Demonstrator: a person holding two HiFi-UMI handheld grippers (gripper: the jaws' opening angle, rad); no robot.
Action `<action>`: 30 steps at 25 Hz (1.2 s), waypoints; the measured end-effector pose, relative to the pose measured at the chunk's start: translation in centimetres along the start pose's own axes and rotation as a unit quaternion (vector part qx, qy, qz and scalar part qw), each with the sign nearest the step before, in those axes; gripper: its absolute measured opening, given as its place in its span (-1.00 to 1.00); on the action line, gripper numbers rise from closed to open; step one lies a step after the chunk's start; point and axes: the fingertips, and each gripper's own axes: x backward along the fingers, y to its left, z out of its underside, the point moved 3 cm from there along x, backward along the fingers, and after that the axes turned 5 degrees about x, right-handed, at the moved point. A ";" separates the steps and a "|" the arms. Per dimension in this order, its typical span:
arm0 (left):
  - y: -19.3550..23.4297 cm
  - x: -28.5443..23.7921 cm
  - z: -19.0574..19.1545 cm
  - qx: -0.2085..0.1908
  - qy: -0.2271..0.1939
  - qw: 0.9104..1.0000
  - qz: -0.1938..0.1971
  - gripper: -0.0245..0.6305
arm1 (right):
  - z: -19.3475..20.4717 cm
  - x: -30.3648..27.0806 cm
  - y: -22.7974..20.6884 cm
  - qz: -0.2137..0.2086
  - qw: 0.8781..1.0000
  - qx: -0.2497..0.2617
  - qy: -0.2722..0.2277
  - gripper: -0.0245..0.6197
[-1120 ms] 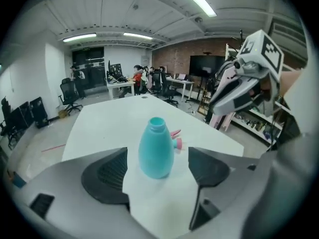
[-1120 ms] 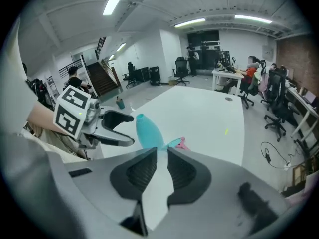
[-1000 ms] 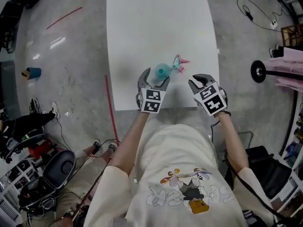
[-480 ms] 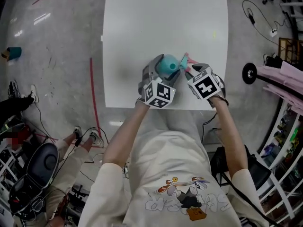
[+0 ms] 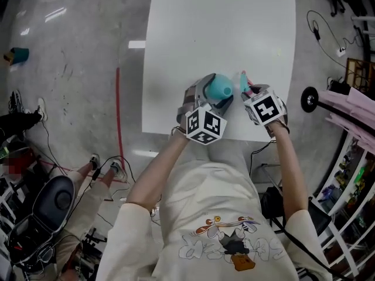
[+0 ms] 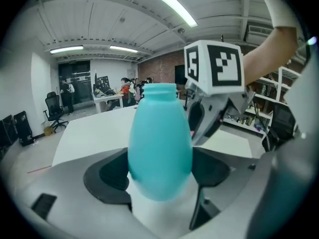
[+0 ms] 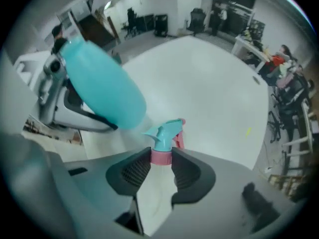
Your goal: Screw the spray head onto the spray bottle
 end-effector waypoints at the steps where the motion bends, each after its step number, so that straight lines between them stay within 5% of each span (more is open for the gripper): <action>1: 0.2 1.3 -0.6 0.007 0.011 1.000 0.007 0.21 | -1.3 2.9 -0.1 -0.003 0.998 -0.023 -0.067 -0.51; 3: 0.2 3.8 -1.8 0.014 0.053 0.998 0.025 0.21 | -4.5 11.5 0.0 -0.007 0.970 -0.069 -0.234 -0.51; 5: 0.0 6.2 -3.3 0.000 0.097 0.994 0.045 0.21 | -7.2 21.2 0.9 -0.013 0.910 -0.086 -0.406 -0.51; 7: -0.6 8.6 -5.7 -0.019 0.128 0.989 0.068 0.21 | -8.6 29.5 2.5 -0.011 0.847 -0.073 -0.527 -0.51; 10: -2.3 12.1 -10.1 -0.045 0.145 0.984 0.098 0.21 | -8.7 38.0 4.9 0.000 0.785 -0.053 -0.618 -0.51; 13: -2.8 14.9 -13.8 -0.070 0.148 0.980 0.115 0.21 | -9.4 42.6 7.0 -0.010 0.746 -0.040 -0.664 -0.51; 17: -3.3 17.2 -15.5 -0.085 0.161 0.974 0.133 0.21 | -10.0 45.6 9.0 -0.013 0.728 -0.022 -0.685 -0.51; 21: -8.5 15.6 -15.7 -0.101 0.167 0.973 0.125 0.21 | -4.1 46.7 9.0 0.000 0.719 0.007 -0.695 -0.51; 30: -10.8 18.7 -19.2 -0.091 0.134 0.977 0.141 0.21 | -3.6 45.7 11.3 -0.038 0.733 0.053 -0.677 -0.51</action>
